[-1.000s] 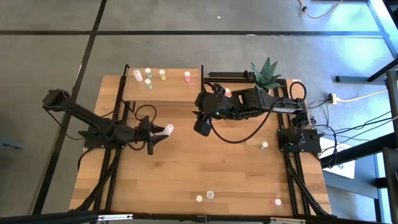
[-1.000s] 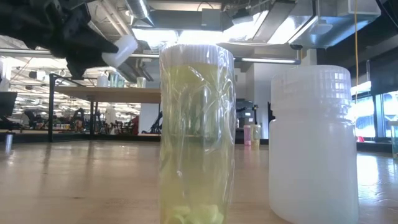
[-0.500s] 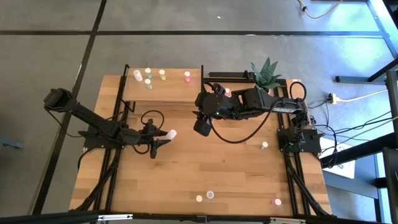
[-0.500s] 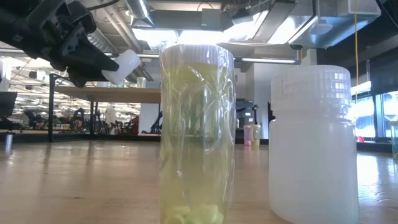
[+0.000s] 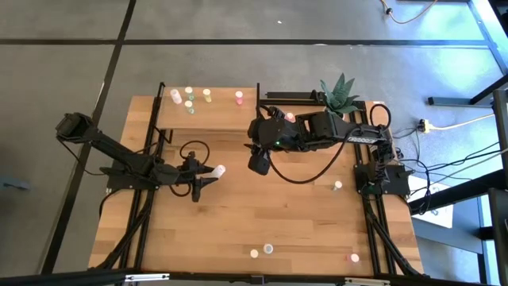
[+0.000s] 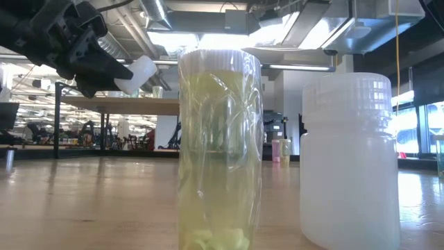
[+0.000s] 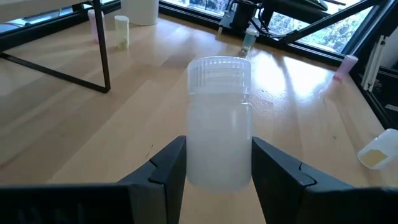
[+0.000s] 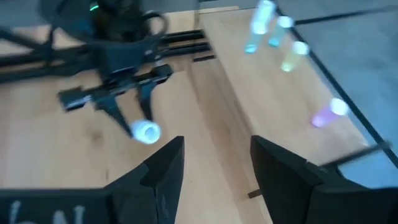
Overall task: Pick and place medicine bottles onto shelf by color
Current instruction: Put the top white pill bottle aligned with the other white pill bottle on the shelf
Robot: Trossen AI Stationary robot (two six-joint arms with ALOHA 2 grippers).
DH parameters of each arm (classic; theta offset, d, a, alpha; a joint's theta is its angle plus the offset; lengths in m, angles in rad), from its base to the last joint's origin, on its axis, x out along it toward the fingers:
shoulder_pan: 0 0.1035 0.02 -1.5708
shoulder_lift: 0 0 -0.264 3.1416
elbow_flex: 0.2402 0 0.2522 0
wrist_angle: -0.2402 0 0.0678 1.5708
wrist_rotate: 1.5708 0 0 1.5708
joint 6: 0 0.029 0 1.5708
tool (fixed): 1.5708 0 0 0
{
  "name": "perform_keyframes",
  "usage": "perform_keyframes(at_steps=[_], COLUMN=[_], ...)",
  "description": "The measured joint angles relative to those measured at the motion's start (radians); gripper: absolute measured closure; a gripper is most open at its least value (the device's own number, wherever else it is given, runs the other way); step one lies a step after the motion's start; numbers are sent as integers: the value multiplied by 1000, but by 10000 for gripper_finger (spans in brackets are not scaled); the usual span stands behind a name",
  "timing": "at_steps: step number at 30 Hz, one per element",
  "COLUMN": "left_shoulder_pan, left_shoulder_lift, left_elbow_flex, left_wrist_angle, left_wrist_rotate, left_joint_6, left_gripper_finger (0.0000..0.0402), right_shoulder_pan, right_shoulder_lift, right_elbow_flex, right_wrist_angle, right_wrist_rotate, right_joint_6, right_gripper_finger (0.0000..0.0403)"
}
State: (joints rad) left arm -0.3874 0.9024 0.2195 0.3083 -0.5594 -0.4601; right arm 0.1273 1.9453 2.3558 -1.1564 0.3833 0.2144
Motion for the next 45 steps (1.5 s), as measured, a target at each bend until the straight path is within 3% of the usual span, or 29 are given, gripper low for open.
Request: perform_keyframes(at_steps=[5, 8, 14, 23, 29, 45], left_shoulder_pan=[0, 0, 0, 0, 0, 1], left_shoulder_lift=[0, 9, 57, 204, 269, 289], left_elbow_flex=[0, 0, 0, 0, 0, 0], left_wrist_angle=[-1, -1, 8, 180, 202, 232], left_wrist_rotate=[0, -1, -2, 0, 59, 63], left_joint_6=[0, 0, -1, -2, -15, -30], left_gripper_finger=[253, 253, 253, 252, 252, 252], right_shoulder_pan=[1, 1, 0, 0, 0, 0], right_shoulder_lift=[0, 0, 0, 0, 0, 0], right_elbow_flex=[0, 0, 0, 0, 0, 0], right_wrist_angle=[4, 9, 9, 9, 9, 8], right_wrist_rotate=[-245, -307, -306, -306, -306, -306], right_joint_6=[-129, -163, -202, -194, -194, -194], right_gripper_finger=[217, 217, 217, 217, 217, 217])
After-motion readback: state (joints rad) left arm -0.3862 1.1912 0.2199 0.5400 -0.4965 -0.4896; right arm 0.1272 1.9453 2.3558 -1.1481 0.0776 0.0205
